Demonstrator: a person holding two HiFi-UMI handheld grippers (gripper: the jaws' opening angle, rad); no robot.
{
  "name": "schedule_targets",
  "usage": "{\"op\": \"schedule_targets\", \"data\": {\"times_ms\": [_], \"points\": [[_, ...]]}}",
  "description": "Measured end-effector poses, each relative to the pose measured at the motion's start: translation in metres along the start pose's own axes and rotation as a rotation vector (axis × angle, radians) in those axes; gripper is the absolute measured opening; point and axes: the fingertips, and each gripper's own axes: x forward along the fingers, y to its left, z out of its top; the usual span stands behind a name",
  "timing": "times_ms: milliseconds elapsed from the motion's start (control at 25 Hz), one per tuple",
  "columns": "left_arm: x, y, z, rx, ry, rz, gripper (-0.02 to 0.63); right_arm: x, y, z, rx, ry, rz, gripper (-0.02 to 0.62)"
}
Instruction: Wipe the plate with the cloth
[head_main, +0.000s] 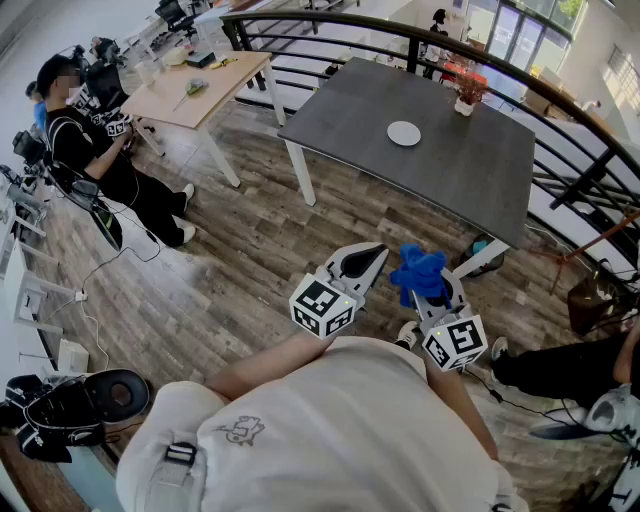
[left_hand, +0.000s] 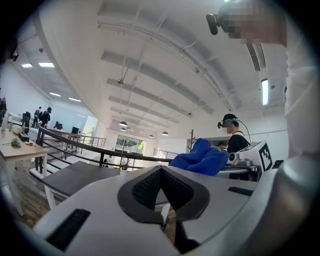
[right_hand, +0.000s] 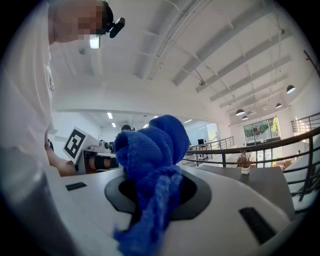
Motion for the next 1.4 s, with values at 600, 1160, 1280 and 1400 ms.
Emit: {"op": "schedule_targets", "data": {"times_ms": [600, 1160, 1280, 1400], "points": [[0.063, 0.013, -0.023, -0.036, 0.029, 0.036, 0.005, 0.007, -0.069, -0.009, 0.032, -0.023, 0.020, 0.095], [0.210, 0.023, -0.030, -0.091, -0.004, 0.194, 0.005, 0.020, -0.235, -0.006, 0.059, 0.092, 0.129, 0.095], [0.233, 0.023, -0.031, -0.099, 0.000, 0.208, 0.005, 0.029, -0.256, -0.007, 0.071, 0.106, 0.168, 0.095], [0.250, 0.029, -0.036, -0.105, 0.026, 0.213, 0.005, 0.037, -0.269, -0.012, 0.094, 0.114, 0.187, 0.095]]}}
